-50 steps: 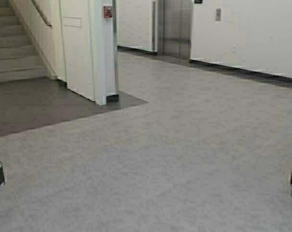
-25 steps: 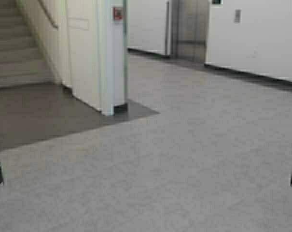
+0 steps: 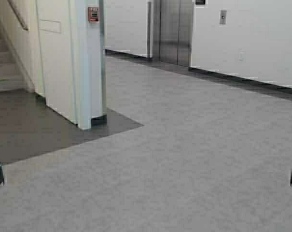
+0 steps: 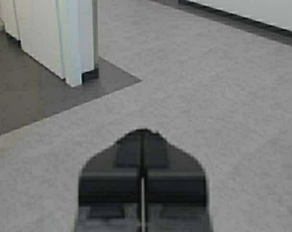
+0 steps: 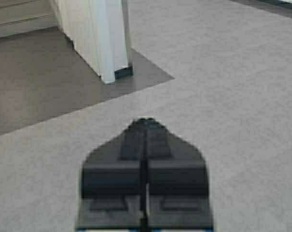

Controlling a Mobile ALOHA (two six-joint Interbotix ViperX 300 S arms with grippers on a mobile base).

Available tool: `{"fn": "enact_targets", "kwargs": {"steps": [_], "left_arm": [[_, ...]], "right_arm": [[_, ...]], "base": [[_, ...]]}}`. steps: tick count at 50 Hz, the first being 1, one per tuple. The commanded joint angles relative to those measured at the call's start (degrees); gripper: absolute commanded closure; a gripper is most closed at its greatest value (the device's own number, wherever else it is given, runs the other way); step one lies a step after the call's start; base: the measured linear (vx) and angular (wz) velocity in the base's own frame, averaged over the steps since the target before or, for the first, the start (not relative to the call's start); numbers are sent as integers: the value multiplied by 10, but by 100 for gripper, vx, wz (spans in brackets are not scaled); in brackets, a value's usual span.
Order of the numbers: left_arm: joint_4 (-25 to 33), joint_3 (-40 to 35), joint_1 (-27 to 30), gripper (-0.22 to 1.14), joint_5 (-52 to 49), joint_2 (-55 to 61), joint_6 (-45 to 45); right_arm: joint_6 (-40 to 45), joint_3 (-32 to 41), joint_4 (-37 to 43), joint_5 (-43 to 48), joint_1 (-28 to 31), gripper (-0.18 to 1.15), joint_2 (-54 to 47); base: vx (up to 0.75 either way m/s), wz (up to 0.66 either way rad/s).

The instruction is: Navigate to elevator, push the call button, then enter the elevator

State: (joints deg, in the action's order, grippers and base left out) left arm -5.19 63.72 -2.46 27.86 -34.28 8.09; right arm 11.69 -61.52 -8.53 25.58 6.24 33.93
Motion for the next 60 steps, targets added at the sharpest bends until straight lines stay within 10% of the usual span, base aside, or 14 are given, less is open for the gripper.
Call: {"fn": "enact_targets", "kwargs": {"steps": [1, 60], "left_arm": [[-2, -14, 0, 89, 4, -2, -3], [1, -1, 0, 89, 5, -36, -2]], "right_arm": [[0, 13, -1, 4, 1, 92, 4], [1, 7, -1, 4, 11, 92, 2]], "base": [[78, -3], [80, -13]]}}
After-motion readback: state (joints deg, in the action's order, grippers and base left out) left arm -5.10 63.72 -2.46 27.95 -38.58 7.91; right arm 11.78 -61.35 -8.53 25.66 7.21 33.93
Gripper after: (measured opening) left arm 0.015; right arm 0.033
